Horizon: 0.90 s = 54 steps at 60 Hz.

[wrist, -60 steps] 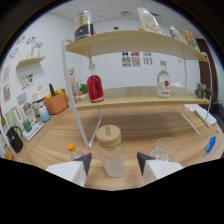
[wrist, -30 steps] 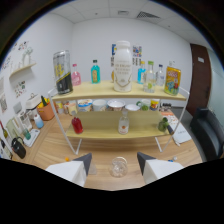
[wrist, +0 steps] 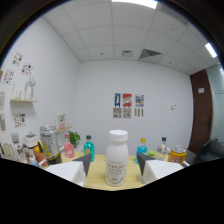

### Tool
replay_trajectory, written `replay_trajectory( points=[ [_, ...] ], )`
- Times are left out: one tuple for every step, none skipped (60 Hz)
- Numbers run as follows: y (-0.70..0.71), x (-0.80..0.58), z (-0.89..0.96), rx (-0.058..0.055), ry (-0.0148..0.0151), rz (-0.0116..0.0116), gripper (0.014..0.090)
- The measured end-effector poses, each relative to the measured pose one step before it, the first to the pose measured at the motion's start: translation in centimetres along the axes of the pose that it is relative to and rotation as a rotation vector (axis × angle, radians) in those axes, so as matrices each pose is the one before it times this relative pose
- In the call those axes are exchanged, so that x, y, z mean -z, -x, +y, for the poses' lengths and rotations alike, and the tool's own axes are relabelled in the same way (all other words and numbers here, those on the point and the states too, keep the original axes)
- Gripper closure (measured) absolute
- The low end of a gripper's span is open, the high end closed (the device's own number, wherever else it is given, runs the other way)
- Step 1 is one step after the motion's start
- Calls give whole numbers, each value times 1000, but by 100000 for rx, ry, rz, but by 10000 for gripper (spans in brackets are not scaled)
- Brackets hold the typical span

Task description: Make me a cup of Mount Fuji.

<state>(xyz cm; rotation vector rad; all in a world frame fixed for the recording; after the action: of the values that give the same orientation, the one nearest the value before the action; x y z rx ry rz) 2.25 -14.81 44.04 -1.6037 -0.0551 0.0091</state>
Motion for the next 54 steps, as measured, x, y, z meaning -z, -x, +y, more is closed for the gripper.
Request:
replay_trajectory(
  points=[
    [-65, -581, 343, 208, 447, 338, 198],
    [-75, -592, 360, 264, 656, 576, 194],
    [-34, -607, 418, 172, 990, 534, 196],
    [-225, -697, 961, -174, 503, -47, 198],
    [125, -401, -55, 144, 1218, -37, 200],
    [62, -376, 246, -62, 583, -98, 204],
    [-89, -428, 285, -160, 487, 125, 213],
    [-93, -385, 365, -194, 705, 519, 222],
    [-100, -366, 404, -241, 961, 514, 238],
    [-35, -387, 400, -269, 1002, 242, 253],
    [45, -332, 355, -298, 840, -34, 267],
    [70, -286, 286, -275, 633, -190, 282],
    [-42, -381, 300, -282, 378, -326, 296],
    [38, -190, 190, -281, 485, -94, 319],
    [42, -180, 198, -338, 466, -82, 353],
    [34, -152, 167, -311, 375, 41, 393],
    [-28, -158, 111, -306, 386, 206, 438],
    [-58, -103, 70, -301, 190, 314, 479],
    [-128, -74, 6, -326, -16, 590, 509],
    [-187, -16, -53, -347, -217, 767, 530],
    [-49, 11, -68, -525, -170, 212, 532],
    [69, -11, 43, -579, 328, -282, 537],
    [-3, -41, 65, -360, 647, -319, 538],
    [31, 2, 20, -44, 264, -211, 538],
    [64, -3, -8, 281, 134, -289, 542],
    [-41, 78, 52, 264, 304, -327, 545],
    [83, -57, 13, 286, 157, -161, 546],
    [-67, 125, 1, -41, 262, -296, 547],
    [40, 70, 18, -70, 334, -420, 549],
    [52, 59, 7, -196, 330, -500, 550],
    [48, 110, -51, -347, 139, -499, 553],
    [50, 134, -120, -407, -68, -453, 553],
    [78, 153, -190, -300, -161, -532, 553],
    [192, 159, -337, -113, -393, -389, 557],
    [-7, 235, -337, -238, -692, -319, 557],
    [-110, 301, -374, -120, -573, -109, 556],
    [-64, 279, -378, 34, -737, -43, 556],
    [-22, 310, -427, 101, -785, -100, 554],
    [-43, 336, -454, 26, -939, -169, 553],
    [-56, 361, -513, -115, -1023, -221, 554],
    [-61, 390, -502, -173, -1000, -278, 554],
    [-86, 390, -521, -287, -979, -236, 554],
    [-118, 397, -509, -447, -1020, -254, 554],
    [-113, 442, -474, -534, -1040, -352, 554],
    [-108, 467, -401, -438, -983, -498, 555],
    [-102, 434, -392, -303, -941, -621, 554],
    [-119, 496, -320, -320, -957, -540, 553],
    [-140, 476, -104, -486, -719, -170, 554],
    [-318, 457, -297, -470, -837, -37, 556],
    [-148, 490, 163, -348, -153, 229, 556],
    [-208, 505, 109, -94, -127, -89, 558],
    [-190, 511, 167, -27, -89, -300, 555],
    [-209, 507, 193, -34, -197, -315, 555],
    [-451, 441, 244, -162, -313, -165, 556]
  ],
)
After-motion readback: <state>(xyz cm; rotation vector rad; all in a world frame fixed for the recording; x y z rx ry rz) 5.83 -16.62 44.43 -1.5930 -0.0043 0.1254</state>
